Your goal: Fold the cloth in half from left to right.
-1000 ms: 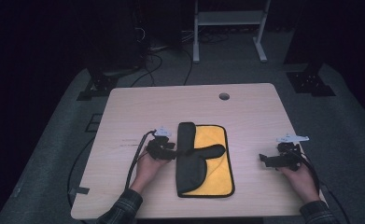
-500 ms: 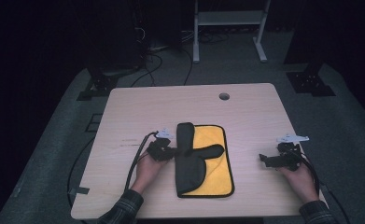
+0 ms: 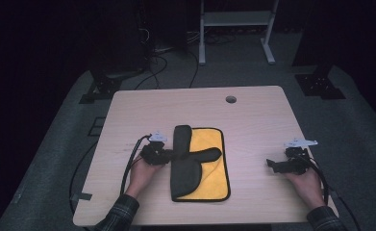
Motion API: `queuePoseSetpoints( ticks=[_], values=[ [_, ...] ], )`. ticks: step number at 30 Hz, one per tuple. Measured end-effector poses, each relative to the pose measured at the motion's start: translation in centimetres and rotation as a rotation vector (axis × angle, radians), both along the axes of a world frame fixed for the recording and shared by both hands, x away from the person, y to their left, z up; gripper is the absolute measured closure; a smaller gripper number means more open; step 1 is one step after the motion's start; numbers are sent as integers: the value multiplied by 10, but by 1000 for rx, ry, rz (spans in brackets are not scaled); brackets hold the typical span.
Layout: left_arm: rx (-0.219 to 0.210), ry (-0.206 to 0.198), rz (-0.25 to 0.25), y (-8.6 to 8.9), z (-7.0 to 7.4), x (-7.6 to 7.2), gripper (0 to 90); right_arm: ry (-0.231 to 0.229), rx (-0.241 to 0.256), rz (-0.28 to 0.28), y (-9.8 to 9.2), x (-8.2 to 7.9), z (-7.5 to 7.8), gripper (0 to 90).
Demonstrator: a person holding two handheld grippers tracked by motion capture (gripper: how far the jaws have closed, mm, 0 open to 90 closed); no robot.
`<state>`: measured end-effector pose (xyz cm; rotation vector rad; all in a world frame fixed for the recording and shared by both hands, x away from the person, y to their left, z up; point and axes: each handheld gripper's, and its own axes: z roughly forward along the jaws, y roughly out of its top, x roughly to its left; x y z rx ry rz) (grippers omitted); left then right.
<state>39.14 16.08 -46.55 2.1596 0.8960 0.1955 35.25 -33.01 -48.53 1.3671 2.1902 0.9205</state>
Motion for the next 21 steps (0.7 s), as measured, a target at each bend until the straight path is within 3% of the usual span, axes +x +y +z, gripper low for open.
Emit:
queuePoseSetpoints(
  ticks=[6, 11, 21],
  values=[
    [-11, -20, 21, 13, 5, -6, 385, -26, 16, 25, 6, 2, 9, 139],
    [33, -38, 41, 25, 5, -15, 228, -31, 34, 63, 13, 4, 17, 156],
    [77, -51, 62, 49, 5, -33, 83, -44, 49, 123, 26, 12, 29, 170]
  ],
)
